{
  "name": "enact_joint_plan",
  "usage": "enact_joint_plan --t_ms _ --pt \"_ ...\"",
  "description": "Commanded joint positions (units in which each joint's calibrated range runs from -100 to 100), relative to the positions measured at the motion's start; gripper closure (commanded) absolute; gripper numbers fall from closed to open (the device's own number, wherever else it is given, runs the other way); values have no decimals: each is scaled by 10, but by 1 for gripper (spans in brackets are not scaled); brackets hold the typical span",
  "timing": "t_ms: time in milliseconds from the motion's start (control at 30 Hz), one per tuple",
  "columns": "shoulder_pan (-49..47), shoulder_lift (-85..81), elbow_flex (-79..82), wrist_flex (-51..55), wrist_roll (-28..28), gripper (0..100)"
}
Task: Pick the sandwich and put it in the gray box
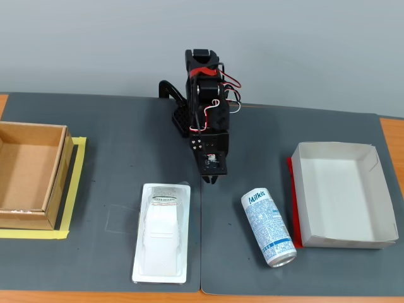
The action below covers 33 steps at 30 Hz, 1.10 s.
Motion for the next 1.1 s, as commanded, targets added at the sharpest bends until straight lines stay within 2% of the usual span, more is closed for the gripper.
enact_joint_plan --t_ms 0,267,467,800,933,1067 --pt "-6 1 -48 2 -2 98" --pt "-10 11 -111 2 -4 98" --pt "-4 133 -214 2 -27 98" --pt "-10 331 -414 3 -33 98" --pt "-12 371 -446 8 -34 98" --pt "2 376 -495 55 -30 98"
